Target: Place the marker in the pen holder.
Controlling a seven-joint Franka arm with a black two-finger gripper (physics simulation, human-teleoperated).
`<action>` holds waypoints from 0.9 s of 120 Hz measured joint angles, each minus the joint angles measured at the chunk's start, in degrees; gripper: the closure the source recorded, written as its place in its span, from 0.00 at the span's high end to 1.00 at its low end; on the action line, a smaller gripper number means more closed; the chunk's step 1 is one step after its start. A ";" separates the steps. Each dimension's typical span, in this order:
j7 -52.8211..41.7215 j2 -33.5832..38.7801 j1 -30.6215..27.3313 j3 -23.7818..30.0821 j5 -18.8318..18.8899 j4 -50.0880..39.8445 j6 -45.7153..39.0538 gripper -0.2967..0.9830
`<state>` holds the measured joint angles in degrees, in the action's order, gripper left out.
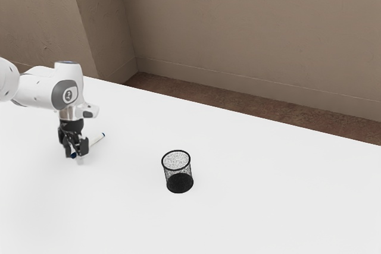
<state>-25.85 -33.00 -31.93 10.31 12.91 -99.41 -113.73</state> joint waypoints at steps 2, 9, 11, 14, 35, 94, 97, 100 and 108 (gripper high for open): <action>-0.05 0.00 0.05 -0.01 0.02 0.01 0.10 0.61; -0.25 0.00 0.19 -0.02 0.11 0.05 0.32 0.57; -0.31 0.00 0.21 -0.02 0.13 0.06 0.36 0.56; -0.40 0.00 0.20 -0.02 0.16 0.07 0.40 0.54; -1.00 0.00 0.26 -0.05 0.36 0.23 0.50 0.48; -2.13 -0.20 0.37 -0.21 0.79 1.26 -1.31 0.48; -2.17 -0.41 0.37 -0.20 0.80 1.57 -1.37 0.48; -2.20 -0.64 0.41 -0.17 0.88 1.94 -1.41 0.48; -2.27 -1.07 0.45 -0.07 1.13 2.52 -1.51 0.48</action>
<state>-28.12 -34.07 -31.48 10.24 14.03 -96.89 -115.24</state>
